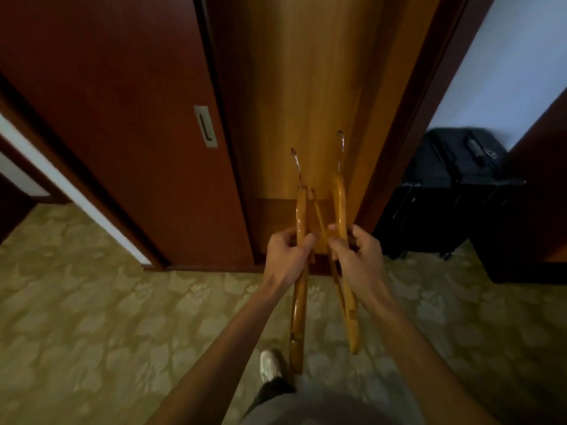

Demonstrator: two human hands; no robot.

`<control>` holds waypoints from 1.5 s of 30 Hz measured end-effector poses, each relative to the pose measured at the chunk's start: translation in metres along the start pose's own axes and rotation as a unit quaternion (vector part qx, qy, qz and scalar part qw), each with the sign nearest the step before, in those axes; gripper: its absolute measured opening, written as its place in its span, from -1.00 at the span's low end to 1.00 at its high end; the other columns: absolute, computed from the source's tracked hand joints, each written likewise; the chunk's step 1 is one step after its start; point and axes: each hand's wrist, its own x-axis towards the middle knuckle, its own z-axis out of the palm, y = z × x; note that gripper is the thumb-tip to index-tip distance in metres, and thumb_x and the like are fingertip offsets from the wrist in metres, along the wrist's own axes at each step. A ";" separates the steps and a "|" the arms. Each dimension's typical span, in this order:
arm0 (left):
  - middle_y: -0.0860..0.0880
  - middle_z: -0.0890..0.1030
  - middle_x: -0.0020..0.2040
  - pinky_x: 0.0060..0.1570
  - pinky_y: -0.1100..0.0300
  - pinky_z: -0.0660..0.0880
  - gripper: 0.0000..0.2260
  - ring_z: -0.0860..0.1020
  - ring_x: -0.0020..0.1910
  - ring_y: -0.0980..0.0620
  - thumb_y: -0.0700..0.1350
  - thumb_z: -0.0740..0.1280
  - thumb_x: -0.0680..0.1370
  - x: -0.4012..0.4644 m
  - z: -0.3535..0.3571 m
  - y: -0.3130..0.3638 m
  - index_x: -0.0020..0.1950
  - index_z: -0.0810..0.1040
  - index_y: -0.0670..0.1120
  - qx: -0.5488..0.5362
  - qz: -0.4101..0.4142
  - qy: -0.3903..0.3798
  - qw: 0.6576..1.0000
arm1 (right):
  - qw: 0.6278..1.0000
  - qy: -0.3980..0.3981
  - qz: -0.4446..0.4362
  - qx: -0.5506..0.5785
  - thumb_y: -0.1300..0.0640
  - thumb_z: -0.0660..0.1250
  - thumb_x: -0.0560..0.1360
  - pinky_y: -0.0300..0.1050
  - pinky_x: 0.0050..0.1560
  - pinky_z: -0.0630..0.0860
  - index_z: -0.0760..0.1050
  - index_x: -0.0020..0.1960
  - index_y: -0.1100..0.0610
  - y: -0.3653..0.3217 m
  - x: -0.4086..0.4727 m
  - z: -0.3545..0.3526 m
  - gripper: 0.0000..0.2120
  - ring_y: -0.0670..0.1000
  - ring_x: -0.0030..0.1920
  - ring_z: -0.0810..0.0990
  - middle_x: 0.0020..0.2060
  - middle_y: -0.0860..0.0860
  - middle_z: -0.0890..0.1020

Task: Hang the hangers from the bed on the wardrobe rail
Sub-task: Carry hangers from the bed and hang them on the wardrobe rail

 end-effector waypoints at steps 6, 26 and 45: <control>0.07 0.59 -0.43 -0.36 0.33 0.45 -0.73 0.53 -0.44 0.21 -0.11 0.36 0.61 0.115 -0.018 0.047 -0.29 0.60 -0.06 0.005 0.032 -0.073 0.997 | 0.999 0.044 -0.015 -0.004 0.12 0.32 0.60 -0.07 0.03 0.57 0.58 0.21 0.00 -0.050 0.096 0.023 -0.80 -0.03 -0.04 0.63 -0.12 -0.07 0.62; -0.04 0.62 -0.36 0.00 0.03 0.55 -0.67 0.61 -0.33 0.09 0.08 0.34 0.61 0.460 0.031 0.320 0.05 0.70 -0.17 -0.057 0.145 -0.079 0.985 | 0.978 0.112 -0.175 -0.031 0.03 0.31 0.59 -0.15 -0.08 0.44 0.60 -0.09 0.08 -0.280 0.450 -0.046 -0.83 -0.08 -0.17 0.62 -0.29 -0.04 0.65; -0.04 0.61 -0.37 -0.06 0.12 0.58 -0.66 0.66 -0.35 0.06 0.13 0.40 0.56 0.624 0.066 0.470 0.05 0.71 -0.14 -0.079 0.234 -0.121 0.962 | 0.950 0.212 -0.227 0.034 0.00 0.26 0.59 -0.15 -0.11 0.53 0.64 0.10 0.05 -0.413 0.621 -0.073 -0.77 -0.04 -0.07 0.67 -0.12 -0.01 0.71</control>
